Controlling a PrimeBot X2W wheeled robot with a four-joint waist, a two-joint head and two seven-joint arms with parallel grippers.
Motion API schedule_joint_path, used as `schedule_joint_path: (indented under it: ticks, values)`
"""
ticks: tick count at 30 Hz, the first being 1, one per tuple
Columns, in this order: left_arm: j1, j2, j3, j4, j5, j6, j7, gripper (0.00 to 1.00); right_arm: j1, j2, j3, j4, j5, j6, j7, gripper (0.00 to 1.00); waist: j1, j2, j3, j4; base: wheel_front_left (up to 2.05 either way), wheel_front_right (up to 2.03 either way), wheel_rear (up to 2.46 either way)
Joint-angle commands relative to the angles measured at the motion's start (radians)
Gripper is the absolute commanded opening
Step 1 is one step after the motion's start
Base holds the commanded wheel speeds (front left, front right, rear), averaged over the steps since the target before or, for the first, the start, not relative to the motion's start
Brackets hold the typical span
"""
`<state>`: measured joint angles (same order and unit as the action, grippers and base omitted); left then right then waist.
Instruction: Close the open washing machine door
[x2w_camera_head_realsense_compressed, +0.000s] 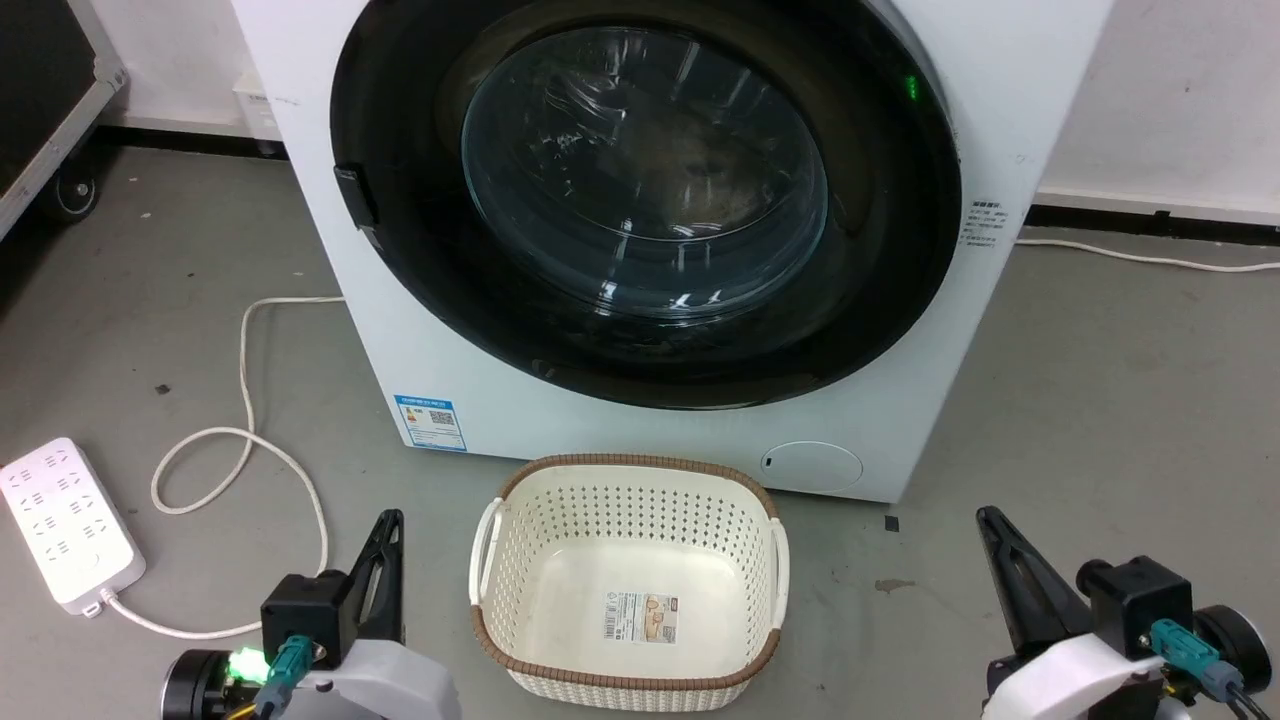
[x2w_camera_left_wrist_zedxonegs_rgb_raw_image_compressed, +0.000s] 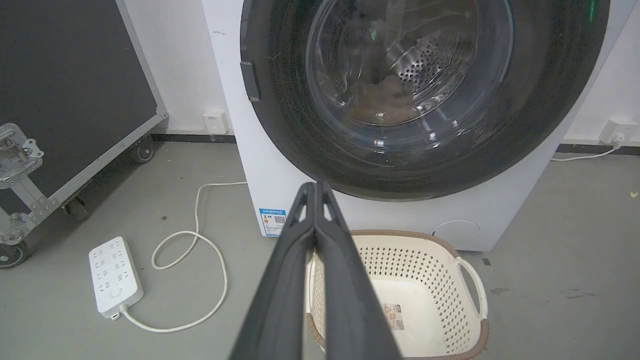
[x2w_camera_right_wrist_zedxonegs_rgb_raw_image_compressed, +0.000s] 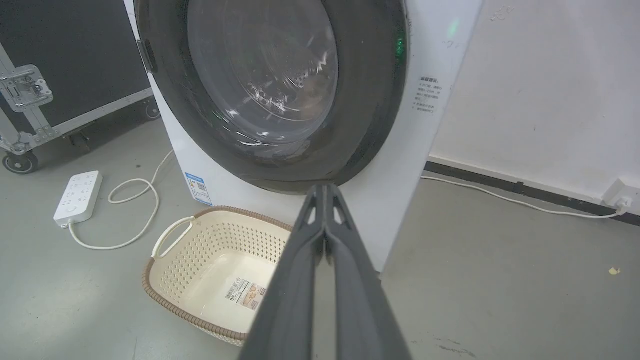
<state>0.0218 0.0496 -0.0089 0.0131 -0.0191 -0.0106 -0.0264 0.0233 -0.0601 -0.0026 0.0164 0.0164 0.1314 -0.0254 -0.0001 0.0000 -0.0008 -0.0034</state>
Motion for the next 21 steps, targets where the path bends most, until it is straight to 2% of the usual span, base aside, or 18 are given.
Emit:
schedule_joint_path:
  ticks: [1,21]
  values:
    - [-0.016,0.001,0.005,-0.007,0.010,0.005,0.008,0.00,-0.018,0.006,0.001,-0.009,-0.007,-0.001,0.007,0.00,0.0001,0.0000,0.000,0.000,0.00,0.00,0.00]
    - [-0.022,0.001,0.009,-0.013,0.019,0.011,0.026,0.00,-0.023,0.010,0.003,-0.016,-0.016,-0.001,0.025,0.00,0.0001,0.0000,0.001,0.003,0.00,0.00,0.00]
